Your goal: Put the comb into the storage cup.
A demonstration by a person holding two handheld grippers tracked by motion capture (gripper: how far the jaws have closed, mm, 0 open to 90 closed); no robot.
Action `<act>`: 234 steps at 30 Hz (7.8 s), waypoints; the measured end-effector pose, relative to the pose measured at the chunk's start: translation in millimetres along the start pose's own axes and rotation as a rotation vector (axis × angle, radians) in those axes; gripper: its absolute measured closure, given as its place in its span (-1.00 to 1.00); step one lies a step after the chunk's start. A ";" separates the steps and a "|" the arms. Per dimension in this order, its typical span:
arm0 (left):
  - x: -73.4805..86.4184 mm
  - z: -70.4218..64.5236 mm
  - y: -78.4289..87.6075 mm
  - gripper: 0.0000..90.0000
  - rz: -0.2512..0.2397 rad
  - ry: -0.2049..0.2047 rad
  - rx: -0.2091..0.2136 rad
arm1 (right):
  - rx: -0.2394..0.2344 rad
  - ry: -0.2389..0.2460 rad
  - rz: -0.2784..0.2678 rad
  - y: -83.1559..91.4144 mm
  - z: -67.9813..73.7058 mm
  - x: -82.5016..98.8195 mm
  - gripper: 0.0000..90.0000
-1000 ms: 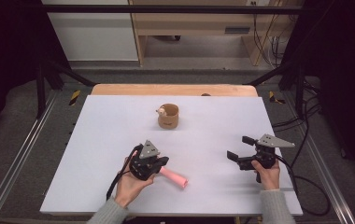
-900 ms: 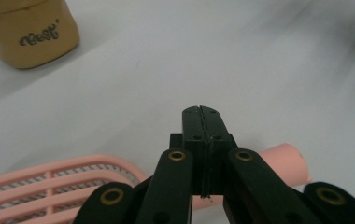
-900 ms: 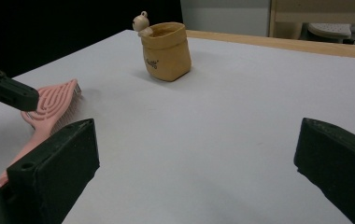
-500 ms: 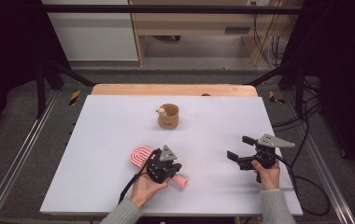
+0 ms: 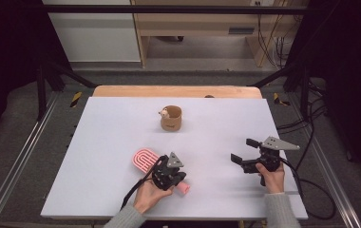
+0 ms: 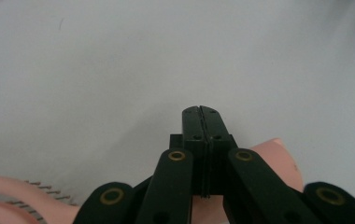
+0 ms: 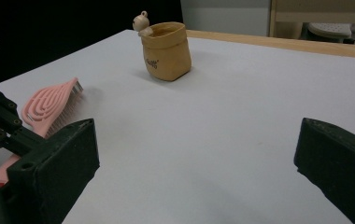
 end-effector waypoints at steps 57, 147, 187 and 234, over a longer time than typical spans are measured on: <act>51.7 -5.6 47.8 1.00 0.116 -0.051 -0.028 | 0.002 -0.005 -0.008 1.1 -0.7 -0.9 -0.99; 34.8 36.3 62.8 -1.00 -0.017 0.177 -0.164 | 0.003 -0.005 -0.003 1.0 -0.6 -0.5 -0.98; 43.4 29.6 48.6 0.00 0.075 0.178 -0.166 | 0.003 -0.006 -0.003 0.9 -0.7 -0.6 -0.99; 44.9 33.3 43.6 0.54 0.105 0.218 -0.160 | 0.002 -0.007 -0.003 0.8 -0.6 -0.6 -0.99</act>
Point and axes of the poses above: each handheld gripper's, and its own axes: y roughly backward along the jaws, x roughly out of its underside, z roughly to its left, the point moved 6 cm from there along -y, roughly forward along the jaws, and after that the axes turned 14 degrees about x, right-handed, at the moved point
